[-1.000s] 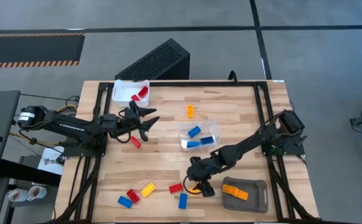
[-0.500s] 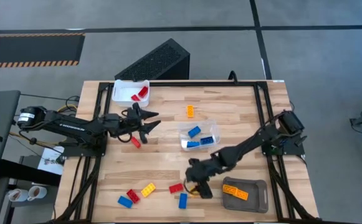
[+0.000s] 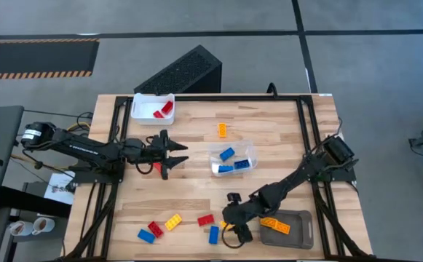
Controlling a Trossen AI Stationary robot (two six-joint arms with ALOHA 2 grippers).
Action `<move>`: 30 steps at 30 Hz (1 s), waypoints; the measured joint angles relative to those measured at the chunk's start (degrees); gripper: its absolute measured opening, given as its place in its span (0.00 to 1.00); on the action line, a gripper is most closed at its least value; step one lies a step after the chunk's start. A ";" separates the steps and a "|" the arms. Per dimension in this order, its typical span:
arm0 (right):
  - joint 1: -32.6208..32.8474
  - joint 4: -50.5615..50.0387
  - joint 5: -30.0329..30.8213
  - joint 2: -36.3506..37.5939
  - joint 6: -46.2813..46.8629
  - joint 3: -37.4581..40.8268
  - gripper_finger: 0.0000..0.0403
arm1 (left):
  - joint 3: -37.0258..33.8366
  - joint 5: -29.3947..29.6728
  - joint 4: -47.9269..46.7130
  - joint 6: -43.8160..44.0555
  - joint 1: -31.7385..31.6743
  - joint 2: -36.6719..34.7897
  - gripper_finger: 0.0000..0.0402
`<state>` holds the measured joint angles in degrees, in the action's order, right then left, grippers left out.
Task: Sort & place blocks by color
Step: Put the yellow game piece into the black bin
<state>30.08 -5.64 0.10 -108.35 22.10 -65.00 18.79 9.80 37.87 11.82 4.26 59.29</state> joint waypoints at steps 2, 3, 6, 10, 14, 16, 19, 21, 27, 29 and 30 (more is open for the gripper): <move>0.07 0.59 0.08 -1.74 0.69 -1.04 0.60 | 0.00 -0.55 -0.23 -0.46 0.38 0.00 0.43; 0.06 -0.67 0.31 -2.06 0.59 -1.35 0.60 | -0.01 -0.57 -0.27 -0.62 0.56 0.00 0.43; -0.14 -6.33 0.28 -4.21 0.18 -4.83 0.60 | 0.00 -0.57 -0.57 -0.84 0.62 -0.02 0.43; -1.01 -15.78 0.07 -7.26 -1.88 -10.79 0.60 | -0.02 -0.55 -0.70 -0.98 0.62 0.00 0.43; -1.55 -23.04 -0.34 -10.66 -2.49 -16.57 0.60 | -0.02 -0.55 -1.00 -1.19 0.62 0.02 0.43; -1.48 -26.43 -1.15 -12.29 -2.65 -18.65 0.60 | -0.02 -0.53 -1.02 -1.55 0.60 0.02 0.43; -1.56 -29.61 -2.98 -14.06 -2.61 -20.86 0.59 | -0.02 -0.53 -1.16 -1.63 0.60 0.02 0.43; -1.58 -31.17 -3.09 -14.96 -2.60 -21.90 0.58 | -0.02 -0.53 -1.10 -1.63 0.60 0.02 0.43; -3.15 -38.64 -3.65 -14.89 -2.43 -25.41 0.42 | -0.02 -0.50 -1.09 -1.63 0.60 0.02 0.43; -3.75 -41.64 -4.18 -13.90 -1.76 -26.52 0.34 | -0.02 -0.45 -1.07 -1.61 0.60 0.02 0.43; -4.02 -41.76 -4.46 -13.39 -1.53 -27.33 0.31 | -0.02 -0.44 -1.14 -1.60 0.60 0.02 0.43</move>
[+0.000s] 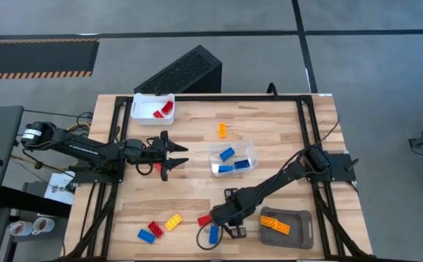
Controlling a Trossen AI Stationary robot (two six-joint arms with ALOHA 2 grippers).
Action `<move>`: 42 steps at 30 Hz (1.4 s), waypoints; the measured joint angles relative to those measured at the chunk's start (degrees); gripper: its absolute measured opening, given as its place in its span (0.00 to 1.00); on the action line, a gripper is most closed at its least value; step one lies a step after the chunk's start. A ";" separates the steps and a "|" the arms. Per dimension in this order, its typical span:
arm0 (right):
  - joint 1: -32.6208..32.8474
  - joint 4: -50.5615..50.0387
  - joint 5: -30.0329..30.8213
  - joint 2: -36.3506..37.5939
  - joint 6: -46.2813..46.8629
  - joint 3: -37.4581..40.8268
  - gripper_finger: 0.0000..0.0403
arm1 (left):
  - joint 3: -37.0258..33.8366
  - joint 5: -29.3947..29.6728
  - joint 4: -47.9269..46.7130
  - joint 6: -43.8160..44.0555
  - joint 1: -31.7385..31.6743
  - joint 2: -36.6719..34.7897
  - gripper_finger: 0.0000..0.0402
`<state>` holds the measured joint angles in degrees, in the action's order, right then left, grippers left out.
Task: Sort & place blocks by color
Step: Put the yellow game piece into the black bin
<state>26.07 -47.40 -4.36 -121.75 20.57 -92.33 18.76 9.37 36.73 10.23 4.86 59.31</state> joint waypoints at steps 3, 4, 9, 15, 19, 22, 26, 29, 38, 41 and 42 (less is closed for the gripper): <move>-0.75 -3.00 -0.37 2.37 0.05 -2.04 0.30 | 0.00 0.01 -0.13 0.41 0.00 0.00 0.43; -0.85 -5.48 -0.33 3.05 0.13 -2.66 0.30 | 0.00 0.02 -0.25 0.58 0.00 0.00 0.43; -0.17 -15.04 1.52 7.57 4.36 -3.95 0.31 | 0.00 -1.54 -2.47 3.25 0.02 0.00 0.43; 5.04 -18.46 3.69 12.08 12.57 -3.93 0.37 | 0.00 -7.06 -4.25 5.05 0.33 0.02 0.43; 10.32 -18.98 4.61 14.60 20.59 -4.00 0.34 | 0.00 -7.05 -4.49 5.50 1.47 -0.07 0.43; 14.46 -19.58 8.01 14.94 25.89 -3.98 0.35 | 0.00 -7.04 -4.87 6.00 2.38 -0.07 0.43; 18.72 -21.51 11.83 15.01 31.76 -3.06 0.39 | 0.00 -5.37 -4.80 7.85 3.93 -0.09 0.43; 19.91 -22.73 11.60 15.22 36.69 -0.16 0.39 | 0.00 -5.00 -4.41 8.06 5.12 -0.09 0.43; 22.65 -10.11 9.26 26.23 48.58 16.91 0.37 | 0.02 -2.52 -2.35 5.79 6.54 -0.13 0.43; 23.73 -2.70 10.38 30.76 53.05 23.44 0.39 | 0.02 -2.47 -2.36 4.88 6.53 -0.13 0.43; 23.96 -1.44 10.69 31.93 55.27 25.10 0.39 | 0.02 -2.47 -2.34 4.52 6.54 -0.13 0.43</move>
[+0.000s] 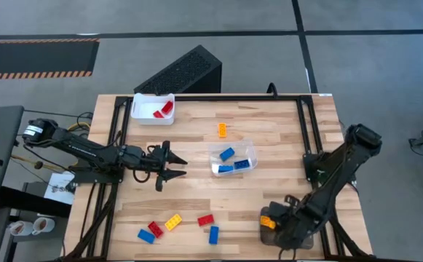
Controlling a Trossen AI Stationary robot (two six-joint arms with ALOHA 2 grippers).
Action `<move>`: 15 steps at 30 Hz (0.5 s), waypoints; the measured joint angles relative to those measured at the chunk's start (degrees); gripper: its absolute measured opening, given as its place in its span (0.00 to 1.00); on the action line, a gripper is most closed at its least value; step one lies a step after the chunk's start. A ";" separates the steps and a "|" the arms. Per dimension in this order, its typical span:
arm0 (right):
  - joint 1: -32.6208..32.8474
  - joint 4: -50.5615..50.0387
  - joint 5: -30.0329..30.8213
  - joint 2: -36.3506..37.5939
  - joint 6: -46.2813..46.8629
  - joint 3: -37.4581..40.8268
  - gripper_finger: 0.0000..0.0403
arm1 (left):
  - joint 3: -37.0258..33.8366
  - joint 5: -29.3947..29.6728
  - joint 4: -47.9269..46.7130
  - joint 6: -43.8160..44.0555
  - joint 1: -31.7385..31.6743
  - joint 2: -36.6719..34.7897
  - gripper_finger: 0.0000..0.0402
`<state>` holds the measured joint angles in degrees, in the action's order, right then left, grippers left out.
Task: Sort & place blocks by color
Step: Put the yellow game piece into the black bin
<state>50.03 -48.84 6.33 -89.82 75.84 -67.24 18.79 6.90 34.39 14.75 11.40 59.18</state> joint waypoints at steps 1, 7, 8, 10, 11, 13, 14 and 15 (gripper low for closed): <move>0.15 1.26 0.04 0.97 2.29 1.47 0.40 | 0.00 0.00 0.02 -0.31 0.00 0.00 0.43; 0.65 3.18 -0.28 1.35 7.24 4.73 0.43 | 0.00 1.50 -0.24 -0.53 0.00 0.00 0.43; 0.80 3.58 -0.29 0.97 6.76 4.76 0.44 | 0.00 1.60 -0.38 -0.53 -0.02 0.00 0.43; 0.98 4.15 -0.40 0.48 6.49 4.76 0.49 | 0.00 1.76 -0.41 -0.53 -0.02 0.00 0.43; 1.00 4.13 -0.39 0.46 6.50 4.78 0.52 | 0.00 1.77 -0.39 -0.52 -0.01 0.00 0.43; 0.97 4.22 -0.37 0.50 6.88 4.77 0.58 | 0.00 2.03 -0.42 -0.51 -0.02 0.00 0.43; 0.84 4.21 -0.35 0.53 6.85 4.78 0.60 | 0.00 2.44 -0.42 -0.51 -0.02 0.00 0.43; 0.82 4.20 -0.35 0.62 6.81 4.78 0.63 | 0.00 2.73 -0.47 -0.51 -0.02 0.00 0.43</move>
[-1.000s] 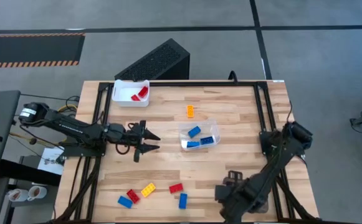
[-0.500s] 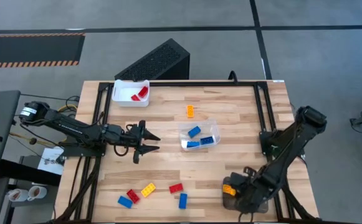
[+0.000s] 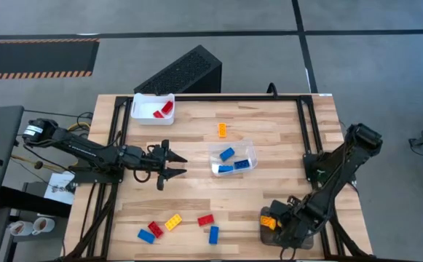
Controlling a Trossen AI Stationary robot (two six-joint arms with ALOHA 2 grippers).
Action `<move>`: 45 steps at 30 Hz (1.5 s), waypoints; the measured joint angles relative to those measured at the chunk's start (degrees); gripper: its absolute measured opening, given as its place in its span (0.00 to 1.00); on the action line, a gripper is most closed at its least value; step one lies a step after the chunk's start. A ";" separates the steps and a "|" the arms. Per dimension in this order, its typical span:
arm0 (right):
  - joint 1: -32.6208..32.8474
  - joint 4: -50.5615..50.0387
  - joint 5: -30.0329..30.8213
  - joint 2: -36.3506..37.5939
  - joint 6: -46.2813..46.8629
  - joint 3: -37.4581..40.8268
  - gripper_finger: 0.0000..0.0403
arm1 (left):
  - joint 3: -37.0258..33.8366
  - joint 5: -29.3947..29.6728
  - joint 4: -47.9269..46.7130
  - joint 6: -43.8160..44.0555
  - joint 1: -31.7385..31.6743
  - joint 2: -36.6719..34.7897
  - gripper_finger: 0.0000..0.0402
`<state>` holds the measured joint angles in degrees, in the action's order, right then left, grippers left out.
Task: Sort & place blocks by color
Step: Put the yellow game piece into the black bin, then put the red game piece into the white bin
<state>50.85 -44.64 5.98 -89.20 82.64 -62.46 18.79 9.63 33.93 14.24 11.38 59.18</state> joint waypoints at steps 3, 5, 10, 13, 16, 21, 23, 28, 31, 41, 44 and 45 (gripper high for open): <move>-0.48 -0.18 0.02 0.92 -0.39 -0.02 0.66 | 0.00 0.28 -0.60 0.01 -0.01 0.01 0.43; -0.76 -0.21 0.02 1.44 -0.20 -0.02 0.67 | 0.00 0.28 -0.71 0.00 -0.01 0.02 0.43; -1.51 0.62 0.11 2.44 -0.12 -0.02 0.67 | 0.00 0.28 -0.71 -0.02 -0.01 0.02 0.43; -1.46 1.01 0.13 2.42 -0.22 -0.02 0.67 | 0.00 0.26 -0.71 -0.02 -0.01 0.02 0.43; -2.04 0.92 0.34 2.40 -1.95 -0.02 0.67 | 0.00 0.26 -0.79 -0.02 -0.01 0.02 0.43; -4.60 1.04 5.14 2.40 -8.36 -0.02 0.67 | 0.00 0.26 -4.71 1.73 0.00 0.02 0.43; -5.96 1.13 8.70 2.40 -12.17 -0.02 0.67 | 0.55 0.33 -9.06 2.41 -0.02 0.03 0.43; -8.84 3.48 23.39 2.40 -25.44 -0.02 0.67 | 8.78 0.49 -29.87 2.93 -0.07 0.06 0.43; -11.63 8.08 25.64 2.40 -32.66 -0.02 0.67 | 16.52 1.36 -48.78 2.86 -0.07 0.05 0.43; -18.69 38.86 25.88 2.77 -65.75 -0.04 0.67 | 27.54 0.28 -82.37 4.44 -1.59 0.09 0.43; -20.23 45.48 25.98 2.77 -73.04 -0.04 0.67 | 27.65 -3.29 -88.62 5.97 -4.63 0.09 0.43; -20.66 47.43 25.93 2.77 -74.76 -0.04 0.67 | 27.63 -3.38 -91.01 5.49 -5.51 0.09 0.43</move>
<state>30.20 2.79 31.90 -86.43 7.88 -62.50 46.41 6.24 -57.08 19.73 5.87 59.27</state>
